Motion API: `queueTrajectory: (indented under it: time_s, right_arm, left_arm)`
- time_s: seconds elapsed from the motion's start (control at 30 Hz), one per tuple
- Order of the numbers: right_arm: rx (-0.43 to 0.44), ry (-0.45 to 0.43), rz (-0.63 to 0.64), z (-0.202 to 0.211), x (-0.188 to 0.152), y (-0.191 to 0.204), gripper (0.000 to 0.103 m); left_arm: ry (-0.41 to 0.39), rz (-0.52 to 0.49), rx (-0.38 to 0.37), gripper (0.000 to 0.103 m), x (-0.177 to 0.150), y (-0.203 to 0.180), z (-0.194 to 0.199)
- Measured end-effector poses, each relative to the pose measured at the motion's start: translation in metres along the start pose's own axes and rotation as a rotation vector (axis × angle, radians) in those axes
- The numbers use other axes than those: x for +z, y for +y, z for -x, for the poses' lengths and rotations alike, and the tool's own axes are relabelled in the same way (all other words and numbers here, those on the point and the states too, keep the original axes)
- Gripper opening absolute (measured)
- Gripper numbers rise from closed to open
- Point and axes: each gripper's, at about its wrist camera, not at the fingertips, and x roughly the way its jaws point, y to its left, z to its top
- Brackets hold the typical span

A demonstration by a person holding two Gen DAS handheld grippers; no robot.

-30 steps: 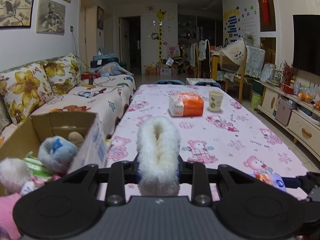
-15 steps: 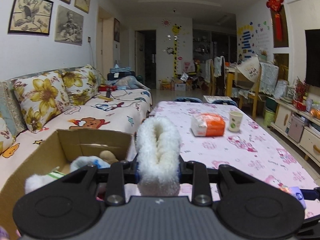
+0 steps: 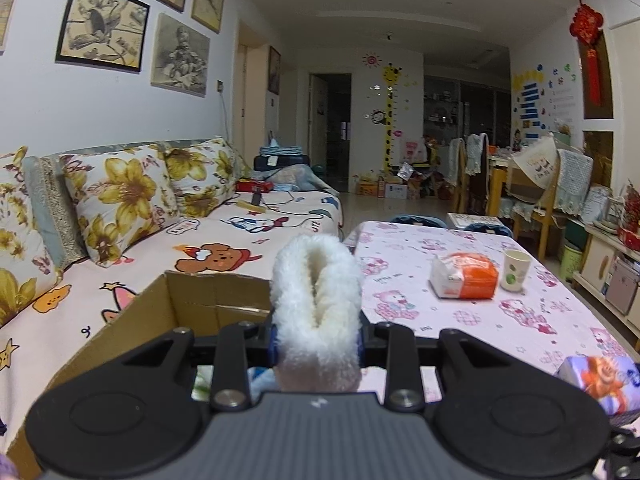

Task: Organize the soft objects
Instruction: 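Carry the slipper and tissue pack toward the cardboard box, then lower the slipper and tissue pack into the box and open both tools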

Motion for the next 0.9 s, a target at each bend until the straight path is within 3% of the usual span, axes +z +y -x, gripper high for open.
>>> queueTrajectory:
  time_s: [0.5,0.9]
  right_arm:
    - [0.114,-0.074,0.09,-0.029,0.039,0.042,0.103]
    - [0.194,-0.12,0.135,-0.065,0.068,0.067,0.103]
  left_arm:
    - [0.039,0.047,0.071,0.032,0.005,0.036,-0.025]
    - [0.091,0.23,0.111,0.033,0.007,0.098,-0.054]
